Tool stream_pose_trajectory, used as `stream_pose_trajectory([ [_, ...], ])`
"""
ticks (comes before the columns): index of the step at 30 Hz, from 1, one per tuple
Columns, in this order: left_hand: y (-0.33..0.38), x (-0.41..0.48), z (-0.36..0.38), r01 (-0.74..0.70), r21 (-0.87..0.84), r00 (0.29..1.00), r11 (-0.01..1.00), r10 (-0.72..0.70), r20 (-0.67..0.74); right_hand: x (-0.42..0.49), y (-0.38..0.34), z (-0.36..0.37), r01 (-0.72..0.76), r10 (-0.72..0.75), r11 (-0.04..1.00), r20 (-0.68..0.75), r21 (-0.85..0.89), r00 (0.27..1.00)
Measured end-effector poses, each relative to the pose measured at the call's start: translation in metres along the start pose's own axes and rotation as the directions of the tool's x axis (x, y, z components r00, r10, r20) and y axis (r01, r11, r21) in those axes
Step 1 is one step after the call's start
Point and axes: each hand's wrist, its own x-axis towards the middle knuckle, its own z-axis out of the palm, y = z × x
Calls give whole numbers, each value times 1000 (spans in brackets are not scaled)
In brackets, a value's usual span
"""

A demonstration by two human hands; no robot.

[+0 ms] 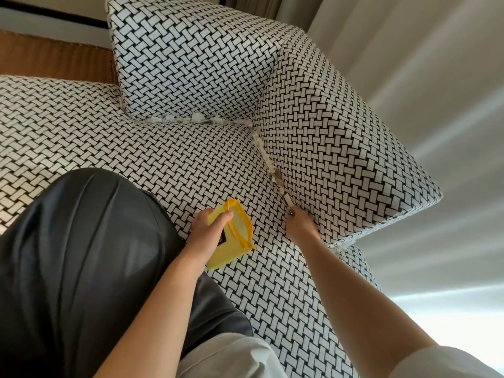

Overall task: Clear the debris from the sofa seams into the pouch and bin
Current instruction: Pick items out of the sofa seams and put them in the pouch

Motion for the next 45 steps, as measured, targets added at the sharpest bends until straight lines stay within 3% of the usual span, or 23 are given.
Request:
stream_pose_trajectory([
  [4,-2,2,0,-13,2,1000,1000,13,-5,-4,5,5,-37,4,978,-160,-207,987],
  [10,-1,1,0,-2,7,1000,1000,2,1,1,4,10,-23,-54,940,-216,-339,975],
  [21,-1,1,2,-23,24,1000,999,23,-12,-9,15,15,117,-171,979,-355,-170,919],
  [26,-1,1,2,-14,45,1000,999,15,-17,-8,12,9,77,-127,980,-276,-183,953],
  [37,2,-3,2,-26,60,1000,998,26,-3,-5,6,12,85,-89,996,-321,-25,943],
  [40,2,-3,2,-24,47,1000,999,24,-9,-15,-6,1,226,-171,971,-428,81,888],
  [43,3,-3,3,-13,39,1000,999,14,-5,-46,-24,-5,501,-325,844,-561,190,761],
  [45,6,-3,4,8,37,1000,999,-8,-2,-72,-37,-5,596,-365,750,-571,288,735],
])
